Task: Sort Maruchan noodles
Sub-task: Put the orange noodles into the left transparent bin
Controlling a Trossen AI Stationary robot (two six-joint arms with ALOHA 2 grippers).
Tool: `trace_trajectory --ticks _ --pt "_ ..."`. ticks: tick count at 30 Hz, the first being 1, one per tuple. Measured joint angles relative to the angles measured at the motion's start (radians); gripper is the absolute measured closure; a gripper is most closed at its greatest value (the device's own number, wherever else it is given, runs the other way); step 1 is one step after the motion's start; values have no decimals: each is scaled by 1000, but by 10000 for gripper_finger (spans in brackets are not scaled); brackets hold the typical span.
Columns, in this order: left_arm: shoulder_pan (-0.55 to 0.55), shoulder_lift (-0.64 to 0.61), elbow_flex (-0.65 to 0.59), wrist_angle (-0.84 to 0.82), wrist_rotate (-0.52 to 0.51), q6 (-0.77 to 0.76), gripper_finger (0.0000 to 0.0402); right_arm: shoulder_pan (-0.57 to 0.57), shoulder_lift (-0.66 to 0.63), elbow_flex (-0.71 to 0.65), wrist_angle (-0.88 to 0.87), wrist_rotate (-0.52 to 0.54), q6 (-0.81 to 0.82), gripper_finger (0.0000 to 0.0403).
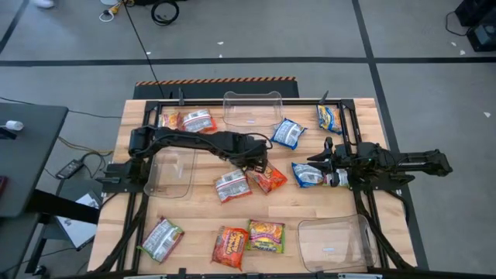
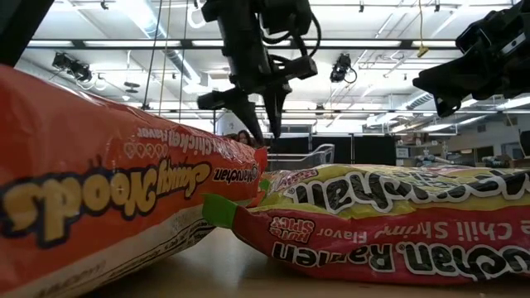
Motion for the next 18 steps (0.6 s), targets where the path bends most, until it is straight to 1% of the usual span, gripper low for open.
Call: trace_trajectory --ticks 2,4,6,9,12,15,18 --pt "2 0 0 42 -41 57 276 0 0 0 -1 0 0 316" --pt "3 0 0 71 -31 98 276 0 0 0 0 0 0 316" --pt "3 0 0 112 -27 106 276 0 0 0 -1 0 0 316" --pt "6 0 0 233 -12 103 276 0 0 0 0 0 0 316" --pt "13 0 0 355 93 66 276 0 0 0 0 0 0 316" --pt "13 0 0 453 206 73 276 0 0 0 0 0 0 316" --pt "13 0 0 520 309 63 276 0 0 0 -1 0 0 316"
